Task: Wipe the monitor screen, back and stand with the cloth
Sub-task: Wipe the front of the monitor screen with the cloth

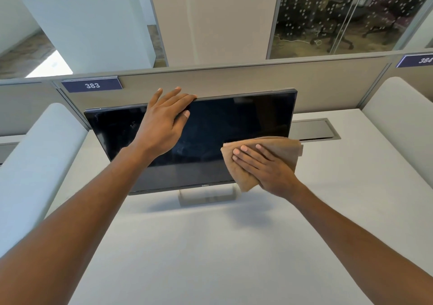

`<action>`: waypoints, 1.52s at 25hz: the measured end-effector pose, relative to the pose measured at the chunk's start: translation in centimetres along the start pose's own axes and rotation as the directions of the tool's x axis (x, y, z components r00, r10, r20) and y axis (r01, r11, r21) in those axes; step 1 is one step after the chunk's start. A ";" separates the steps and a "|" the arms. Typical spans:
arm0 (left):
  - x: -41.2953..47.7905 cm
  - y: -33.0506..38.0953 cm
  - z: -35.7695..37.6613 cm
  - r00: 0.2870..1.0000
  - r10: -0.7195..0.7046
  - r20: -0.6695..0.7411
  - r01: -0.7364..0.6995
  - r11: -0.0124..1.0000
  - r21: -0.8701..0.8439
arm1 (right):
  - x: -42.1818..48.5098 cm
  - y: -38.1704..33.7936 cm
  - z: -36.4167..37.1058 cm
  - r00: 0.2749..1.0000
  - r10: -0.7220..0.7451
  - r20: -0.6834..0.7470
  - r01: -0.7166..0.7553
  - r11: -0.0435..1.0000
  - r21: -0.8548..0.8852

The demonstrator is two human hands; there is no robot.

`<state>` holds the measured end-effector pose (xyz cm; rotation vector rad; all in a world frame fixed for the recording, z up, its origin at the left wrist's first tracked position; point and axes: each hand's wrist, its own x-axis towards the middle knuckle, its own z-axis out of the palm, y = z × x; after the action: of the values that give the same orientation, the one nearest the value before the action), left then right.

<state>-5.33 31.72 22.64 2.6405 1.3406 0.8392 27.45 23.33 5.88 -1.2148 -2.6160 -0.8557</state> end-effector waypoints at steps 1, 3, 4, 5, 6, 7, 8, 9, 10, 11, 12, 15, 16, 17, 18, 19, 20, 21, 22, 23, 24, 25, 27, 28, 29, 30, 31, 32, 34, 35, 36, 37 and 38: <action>0.0 0.0 0.0 1.000 0.001 0.000 -0.001 1.000 -0.001 | 0.2 0.8 -0.7 0.999 0.044 -0.029 -0.044 0.999 0.010; 0.0 0.1 0.1 1.000 0.003 0.001 -0.003 1.000 0.000 | 1.1 2.3 -2.0 0.982 0.154 -0.108 -0.152 0.988 0.030; 0.0 0.1 0.1 1.000 0.004 0.002 -0.004 1.000 0.000 | 1.7 2.8 -2.6 0.960 0.227 -0.163 -0.223 0.974 0.046; 0.0 0.1 0.2 1.000 0.006 0.002 -0.006 1.000 -0.001 | 2.4 2.9 -3.1 0.924 0.314 -0.216 -0.305 0.949 0.075; -0.1 0.1 0.2 1.000 0.006 0.000 -0.006 1.000 -0.001 | 3.1 2.8 -3.5 0.880 0.399 -0.257 -0.382 0.917 0.117; -0.2 0.1 0.2 1.000 0.005 -0.002 -0.005 1.000 -0.001 | 3.9 2.4 -3.7 0.842 0.463 -0.278 -0.434 0.886 0.162; -0.2 0.2 0.2 1.000 0.001 -0.003 -0.001 1.000 -0.001 | 4.6 1.9 -3.9 0.822 0.496 -0.282 -0.456 0.868 0.197; -0.2 0.3 0.1 1.000 -0.002 -0.004 0.002 1.000 -0.001 | 5.3 1.3 -3.9 0.825 0.496 -0.271 -0.452 0.867 0.212; -0.1 0.3 0.1 1.000 -0.003 -0.003 0.003 1.000 0.001 | 6.0 0.8 -3.8 0.849 0.466 -0.250 -0.423 0.882 0.206; -0.1 0.4 0.1 1.000 -0.003 -0.001 0.003 1.000 0.002 | 6.6 0.3 -3.7 0.884 0.413 -0.221 -0.377 0.907 0.187; -0.1 0.4 0.0 1.000 -0.002 0.001 0.002 1.000 0.003 | 7.2 -0.3 -3.5 0.921 0.343 -0.187 -0.315 0.935 0.162; 0.0 0.3 -0.1 1.000 0.005 0.012 -0.005 1.000 0.012 | 7.9 -2.4 -2.5 0.993 0.098 -0.063 -0.093 0.993 0.078; 0.0 0.3 -0.1 1.000 0.003 0.015 -0.003 1.000 0.017 | 7.7 -2.9 -2.0 0.999 0.031 -0.026 -0.030 0.998 0.047; 0.0 0.3 -0.1 1.000 0.001 0.016 -0.001 1.000 0.025 | 7.5 -3.3 -1.6 1.000 -0.017 0.002 0.017 1.000 0.012; 0.0 0.3 -0.1 1.000 0.001 0.018 -0.001 0.999 0.034 | 7.3 -3.4 -1.4 0.999 -0.046 0.021 0.047 0.999 -0.019; -0.1 0.4 -0.1 1.000 0.003 0.022 -0.004 0.999 0.044 | 7.1 -3.3 -1.3 0.998 -0.060 0.031 0.061 0.997 -0.038; -0.1 0.4 -0.1 1.000 0.009 0.028 -0.010 0.998 0.055 | 7.0 -3.0 -1.4 0.997 -0.064 0.031 0.065 0.997 -0.042; -0.1 0.4 -0.2 0.999 0.014 0.035 -0.016 0.998 0.066 | 6.9 -2.6 -1.6 0.998 -0.056 0.021 0.057 0.998 -0.038; -0.1 0.4 -0.3 0.999 0.019 0.040 -0.022 0.997 0.076 | 6.8 -2.1 -2.0 1.000 -0.030 -0.007 0.030 0.999 -0.027; -0.2 0.4 -0.4 0.999 0.026 0.044 -0.030 0.996 0.086 | 6.8 -1.7 -2.5 0.998 0.022 -0.052 -0.022 1.000 -0.008; -0.2 0.4 -0.4 0.998 0.031 0.049 -0.036 0.995 0.096 | 6.7 -1.1 -3.1 0.989 0.099 -0.109 -0.097 0.995 0.019; -0.3 0.5 -0.4 0.998 0.035 0.053 -0.040 0.993 0.107 | 6.7 -0.5 -3.7 0.966 0.197 -0.170 -0.191 0.980 0.051; -0.4 0.4 -0.3 0.998 0.037 0.060 -0.044 0.991 0.128 | 6.8 0.4 -4.8 0.867 0.422 -0.266 -0.401 0.907 0.130; -0.3 0.3 -0.3 0.997 0.038 0.064 -0.047 0.990 0.137 | 7.0 0.6 -5.1 0.800 0.527 -0.289 -0.495 0.850 0.180; -0.3 0.2 -0.4 0.997 0.040 0.071 -0.050 0.988 0.146 | 7.3 0.5 -5.5 0.737 0.610 -0.291 -0.564 0.792 0.231; -0.3 0.2 -0.6 0.996 0.045 0.081 -0.057 0.986 0.159 | 7.6 0.3 -5.6 0.697 0.661 -0.279 -0.603 0.750 0.270; -0.4 0.1 -0.7 0.994 0.052 0.092 -0.068 0.982 0.178 | 7.7 0.0 -5.7 0.681 0.683 -0.265 -0.619 0.730 0.290; -0.5 0.0 -0.8 0.993 0.062 0.101 -0.081 0.976 0.203 | 7.9 -0.3 -5.7 0.680 0.688 -0.253 -0.623 0.724 0.296; -1.3 -0.5 -1.0 0.993 0.067 0.093 -0.089 0.964 0.250 | 8.1 -0.7 -5.7 0.683 0.691 -0.235 -0.628 0.721 0.294; -1.9 -1.1 -1.3 0.996 0.056 0.073 -0.073 0.961 0.266 | 8.3 -0.9 -5.7 0.682 0.694 -0.230 -0.632 0.718 0.293; -2.6 -2.0 -1.8 0.998 0.036 0.047 -0.048 0.960 0.277 | 8.4 -1.0 -5.7 0.682 0.695 -0.226 -0.634 0.717 0.291; -3.4 -3.0 -2.4 1.000 0.011 0.019 -0.016 0.959 0.283 | 8.6 -1.2 -5.7 0.687 0.691 -0.226 -0.632 0.721 0.284; -4.3 -4.2 -3.1 1.000 -0.020 -0.013 0.023 0.959 0.283 | 8.8 -1.4 -5.6 0.697 0.680 -0.228 -0.625 0.732 0.272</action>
<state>-11.93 30.44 22.17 2.8256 1.5991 0.7045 19.89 25.37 12.93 -1.6374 -1.7400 -0.5863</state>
